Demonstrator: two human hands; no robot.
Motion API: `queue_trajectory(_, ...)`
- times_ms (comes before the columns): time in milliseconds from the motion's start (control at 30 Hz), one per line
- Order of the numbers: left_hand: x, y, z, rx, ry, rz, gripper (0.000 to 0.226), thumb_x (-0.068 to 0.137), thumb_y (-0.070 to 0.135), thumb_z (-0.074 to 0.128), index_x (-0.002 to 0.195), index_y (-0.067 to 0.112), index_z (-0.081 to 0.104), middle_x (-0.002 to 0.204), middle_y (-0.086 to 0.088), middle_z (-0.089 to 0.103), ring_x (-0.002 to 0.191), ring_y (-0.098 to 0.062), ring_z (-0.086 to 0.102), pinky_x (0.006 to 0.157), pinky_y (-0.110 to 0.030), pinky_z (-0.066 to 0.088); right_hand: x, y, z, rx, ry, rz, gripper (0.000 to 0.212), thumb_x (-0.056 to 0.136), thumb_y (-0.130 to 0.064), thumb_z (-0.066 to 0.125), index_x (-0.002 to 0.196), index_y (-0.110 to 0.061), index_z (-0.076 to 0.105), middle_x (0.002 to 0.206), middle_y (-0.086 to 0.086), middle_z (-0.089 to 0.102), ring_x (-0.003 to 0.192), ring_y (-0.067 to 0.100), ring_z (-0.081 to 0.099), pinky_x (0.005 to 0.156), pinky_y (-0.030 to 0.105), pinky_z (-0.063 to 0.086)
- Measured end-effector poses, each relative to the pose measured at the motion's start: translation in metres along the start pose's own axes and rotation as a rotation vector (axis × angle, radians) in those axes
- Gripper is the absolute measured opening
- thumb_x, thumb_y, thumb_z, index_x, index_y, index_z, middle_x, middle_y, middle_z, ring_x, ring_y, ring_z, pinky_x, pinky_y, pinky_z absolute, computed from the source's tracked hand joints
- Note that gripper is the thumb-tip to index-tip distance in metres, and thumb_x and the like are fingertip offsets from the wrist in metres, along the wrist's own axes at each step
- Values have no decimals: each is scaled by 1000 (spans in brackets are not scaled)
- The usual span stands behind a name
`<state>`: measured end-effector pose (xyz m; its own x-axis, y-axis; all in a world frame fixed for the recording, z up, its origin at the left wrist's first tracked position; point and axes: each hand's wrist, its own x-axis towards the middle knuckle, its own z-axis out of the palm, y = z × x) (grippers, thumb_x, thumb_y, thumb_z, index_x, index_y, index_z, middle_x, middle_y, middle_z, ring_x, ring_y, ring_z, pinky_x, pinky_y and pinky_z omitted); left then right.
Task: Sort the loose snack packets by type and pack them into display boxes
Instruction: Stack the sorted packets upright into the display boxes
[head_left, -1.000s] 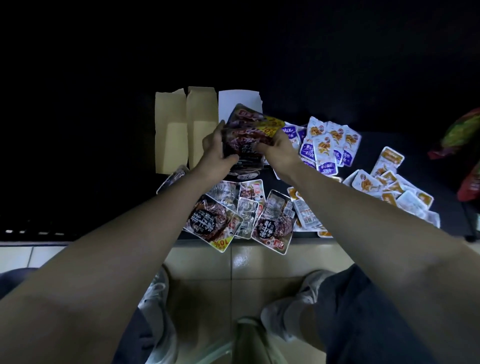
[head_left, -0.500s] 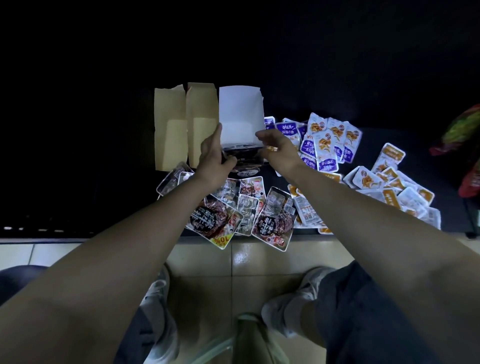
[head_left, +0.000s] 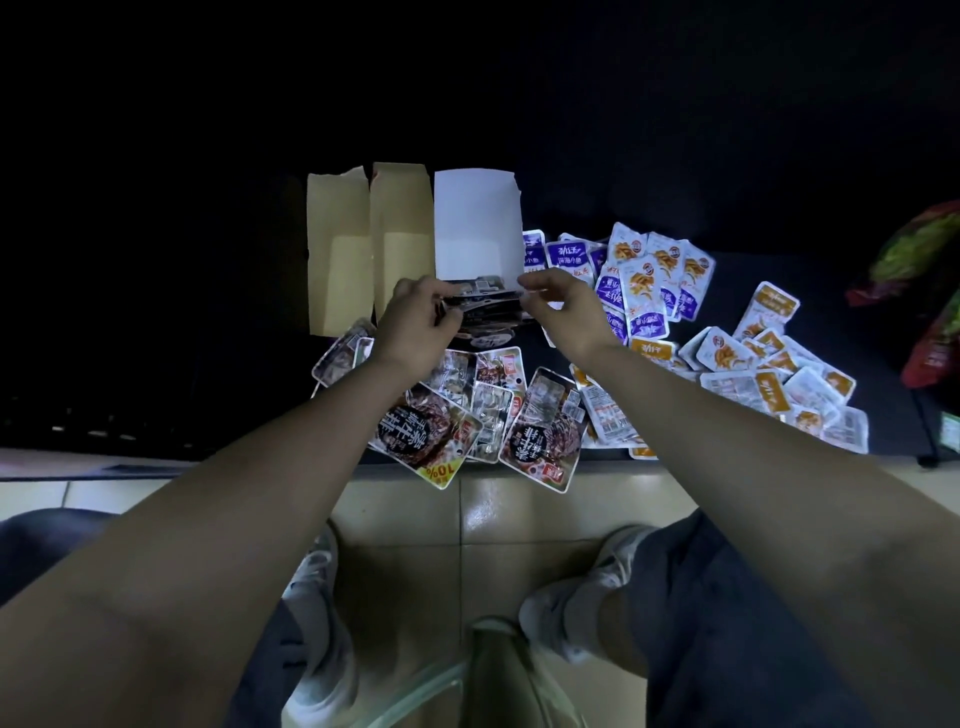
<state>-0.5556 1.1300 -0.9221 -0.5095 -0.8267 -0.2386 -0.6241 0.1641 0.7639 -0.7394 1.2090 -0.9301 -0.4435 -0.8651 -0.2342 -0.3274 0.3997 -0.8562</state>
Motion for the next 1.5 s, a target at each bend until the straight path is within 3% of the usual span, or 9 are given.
queue_trajectory(233,-35,-18,-9,230,61,-44,4,90,18,58,92,15,61,93,-5,64,81,-23,59,67,-32,46,-37,-1,12,-86,81,-117,9,90,-8,59,96,-10,65,97,7,63,80,10,57,66,10,41)
queue_trajectory(533,-64,-82,-7,487,-209,-290,56,81,23,69,133,24,49,142,-11,36,132,-34,30,109,-36,32,-69,15,64,-384,-136,21,9,88,-23,61,89,-16,66,82,1,67,77,21,64,63,27,45)
queue_trajectory(633,-64,-85,-5,480,-220,-279,63,80,19,70,137,26,43,146,-9,27,133,-33,23,109,-36,28,-69,23,81,-504,-331,219,39,86,-46,66,109,-15,59,93,1,62,89,21,61,70,28,46)
queue_trajectory(800,-60,-81,-1,431,-209,-317,58,81,18,70,133,24,47,141,-13,26,131,-35,25,106,-39,33,-63,34,91,-419,-320,326,19,82,-21,73,98,-14,65,101,7,67,95,22,64,75,28,52)
queue_trajectory(1033,-59,-58,6,617,-173,130,89,71,29,78,145,29,29,155,0,21,143,-26,14,114,-44,16,-52,24,43,-46,-439,297,8,88,-13,68,92,-14,61,81,-3,64,80,11,60,79,22,47)
queue_trajectory(1200,-58,-42,21,458,-274,77,25,87,30,67,109,17,65,109,-9,67,103,-29,60,76,-31,40,-60,31,30,78,-330,268,11,92,-13,63,102,-14,63,87,4,68,78,15,63,77,26,49)
queue_trajectory(1300,-61,-48,23,369,-253,-33,29,96,23,53,122,11,59,111,-15,65,98,-32,60,70,-31,40,-73,58,27,-235,-227,300,24,94,-18,57,116,-12,55,109,14,65,101,31,62,88,37,48)
queue_trajectory(1400,-60,-60,22,211,-208,-214,32,98,19,47,127,6,51,115,-21,62,99,-34,58,75,-33,41,-96,75,30,-717,-303,344,75,77,-35,76,134,-8,35,134,14,40,125,31,43,102,43,43)
queue_trajectory(1500,-59,-67,24,97,-196,-327,47,99,21,46,142,4,37,141,-19,47,122,-32,49,92,-32,39,-114,82,43,-1048,-375,279,91,71,-51,77,133,-10,25,134,14,28,126,31,34,103,41,39)
